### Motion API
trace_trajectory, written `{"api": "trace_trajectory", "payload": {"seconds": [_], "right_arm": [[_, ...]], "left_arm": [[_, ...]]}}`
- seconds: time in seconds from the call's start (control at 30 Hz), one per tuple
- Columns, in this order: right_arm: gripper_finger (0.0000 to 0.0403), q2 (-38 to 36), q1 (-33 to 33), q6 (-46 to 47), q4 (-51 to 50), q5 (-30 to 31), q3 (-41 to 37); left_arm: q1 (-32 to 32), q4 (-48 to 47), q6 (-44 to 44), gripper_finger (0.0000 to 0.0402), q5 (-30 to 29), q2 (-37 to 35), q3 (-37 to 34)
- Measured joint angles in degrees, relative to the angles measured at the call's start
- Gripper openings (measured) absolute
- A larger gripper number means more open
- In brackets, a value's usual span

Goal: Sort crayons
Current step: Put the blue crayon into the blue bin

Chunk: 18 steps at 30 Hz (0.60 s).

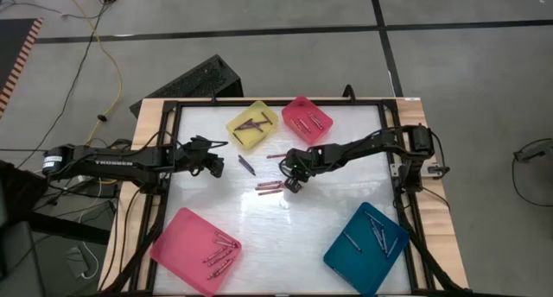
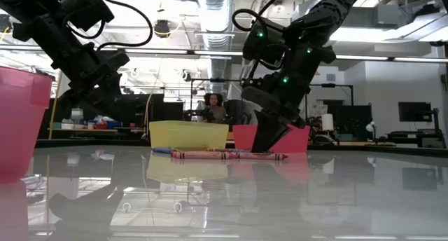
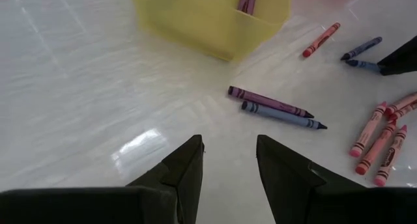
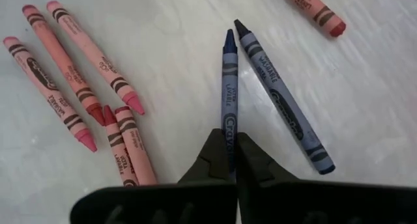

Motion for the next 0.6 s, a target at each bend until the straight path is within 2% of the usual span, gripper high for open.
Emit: {"api": "trace_trajectory", "payload": {"seconds": [0.4, 0.5, 0.6], "right_arm": [[0.0004, -14.56, 0.16, 5.08, -4.88, 1.48, -0.24], [0.0004, -18.23, 1.4, 7.92, -5.81, 2.12, -0.24], [0.0004, -22.3, 3.57, 10.86, -6.74, 0.28, -0.24]], "left_arm": [[-0.01, 0.03, 1.03, 0.0133, -0.07, 0.02, -0.02], [-0.01, 0.02, 1.04, 0.0133, -0.06, 0.02, -0.02], [-0.01, 0.03, 1.05, 0.0133, -0.07, 0.02, -0.04]]}}
